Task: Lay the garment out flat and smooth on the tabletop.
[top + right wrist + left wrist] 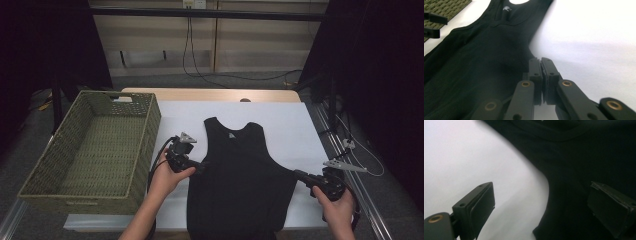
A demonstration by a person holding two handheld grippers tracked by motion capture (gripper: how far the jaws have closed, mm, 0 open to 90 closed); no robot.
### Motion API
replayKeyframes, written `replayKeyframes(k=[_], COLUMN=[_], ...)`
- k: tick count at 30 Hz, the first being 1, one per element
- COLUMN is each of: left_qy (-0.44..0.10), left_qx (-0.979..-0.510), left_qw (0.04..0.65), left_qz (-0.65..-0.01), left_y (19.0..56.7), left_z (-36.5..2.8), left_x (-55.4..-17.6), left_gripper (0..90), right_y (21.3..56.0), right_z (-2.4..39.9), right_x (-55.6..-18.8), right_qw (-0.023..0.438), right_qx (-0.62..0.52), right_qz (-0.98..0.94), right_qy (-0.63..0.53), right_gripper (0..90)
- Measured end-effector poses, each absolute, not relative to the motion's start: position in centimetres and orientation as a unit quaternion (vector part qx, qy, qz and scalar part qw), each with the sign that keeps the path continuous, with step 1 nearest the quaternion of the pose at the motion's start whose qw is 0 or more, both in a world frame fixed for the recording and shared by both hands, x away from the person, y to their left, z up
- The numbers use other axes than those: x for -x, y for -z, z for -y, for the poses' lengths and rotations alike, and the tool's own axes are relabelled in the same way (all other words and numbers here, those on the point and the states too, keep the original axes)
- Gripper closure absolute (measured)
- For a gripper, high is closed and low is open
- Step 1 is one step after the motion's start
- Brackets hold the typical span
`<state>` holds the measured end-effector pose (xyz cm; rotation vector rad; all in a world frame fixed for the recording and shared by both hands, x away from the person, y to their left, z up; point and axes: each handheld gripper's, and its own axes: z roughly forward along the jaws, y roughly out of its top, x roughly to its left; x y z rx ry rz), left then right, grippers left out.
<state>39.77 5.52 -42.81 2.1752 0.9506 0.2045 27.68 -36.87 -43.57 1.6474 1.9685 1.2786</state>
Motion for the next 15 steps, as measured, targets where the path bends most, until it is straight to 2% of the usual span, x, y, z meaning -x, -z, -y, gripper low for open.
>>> replayKeyframes(k=[15], left_qy=[-0.069], left_qx=[-0.845], left_qw=[0.385], left_qz=[-0.364], left_y=[42.41], left_z=[-4.65], left_x=[-39.65], left_gripper=[8.1], right_y=[43.11], right_z=[36.16], right_x=[-27.75], right_qw=[0.132], right_qx=[-0.559], right_qz=[-0.685], right_qy=[-0.448], right_gripper=[87.6])
